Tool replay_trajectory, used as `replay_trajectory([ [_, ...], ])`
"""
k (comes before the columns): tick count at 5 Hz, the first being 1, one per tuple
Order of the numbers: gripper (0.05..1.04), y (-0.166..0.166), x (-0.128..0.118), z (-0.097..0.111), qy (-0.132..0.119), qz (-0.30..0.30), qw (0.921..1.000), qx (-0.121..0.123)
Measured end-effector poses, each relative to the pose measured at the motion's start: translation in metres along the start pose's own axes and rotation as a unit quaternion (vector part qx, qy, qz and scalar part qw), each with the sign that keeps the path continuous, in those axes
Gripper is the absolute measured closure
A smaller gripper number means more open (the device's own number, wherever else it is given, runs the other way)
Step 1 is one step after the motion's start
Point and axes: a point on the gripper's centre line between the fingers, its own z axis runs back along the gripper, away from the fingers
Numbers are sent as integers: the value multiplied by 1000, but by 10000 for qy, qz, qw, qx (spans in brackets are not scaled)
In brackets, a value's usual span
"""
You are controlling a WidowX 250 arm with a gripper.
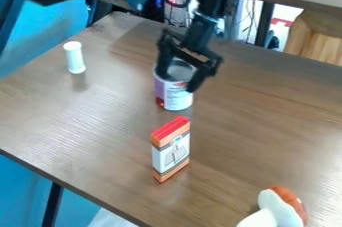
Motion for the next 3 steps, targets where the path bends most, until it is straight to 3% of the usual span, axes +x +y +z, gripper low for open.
replay_trajectory([
  [1,82,26,-4,-8,78,243,9996,-94],
  [3,82,61,-18,-7,-55,608,9978,-252],
])
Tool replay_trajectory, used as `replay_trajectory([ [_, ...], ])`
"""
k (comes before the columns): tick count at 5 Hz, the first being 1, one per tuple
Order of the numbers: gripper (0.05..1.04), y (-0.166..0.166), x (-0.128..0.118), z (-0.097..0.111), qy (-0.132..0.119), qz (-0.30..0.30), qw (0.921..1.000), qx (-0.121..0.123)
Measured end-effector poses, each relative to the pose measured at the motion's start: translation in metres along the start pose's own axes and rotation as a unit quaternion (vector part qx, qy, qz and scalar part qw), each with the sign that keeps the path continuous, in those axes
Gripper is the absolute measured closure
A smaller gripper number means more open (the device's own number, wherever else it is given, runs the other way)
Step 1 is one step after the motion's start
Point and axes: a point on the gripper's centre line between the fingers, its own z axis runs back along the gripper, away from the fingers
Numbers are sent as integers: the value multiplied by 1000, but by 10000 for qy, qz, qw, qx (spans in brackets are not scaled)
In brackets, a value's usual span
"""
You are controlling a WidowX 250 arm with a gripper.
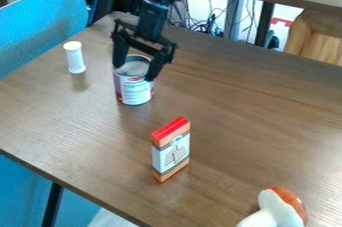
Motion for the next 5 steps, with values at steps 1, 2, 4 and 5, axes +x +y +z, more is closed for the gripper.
replay_trajectory([
  [1,82,-2,0,5,-242,-183,9994,-179],
  [2,82,-21,-11,22,-796,-797,9891,-947],
  [4,82,-44,-67,43,-836,-1468,9751,-1440],
  [5,82,-54,-83,46,-883,-1585,9742,-1343],
])
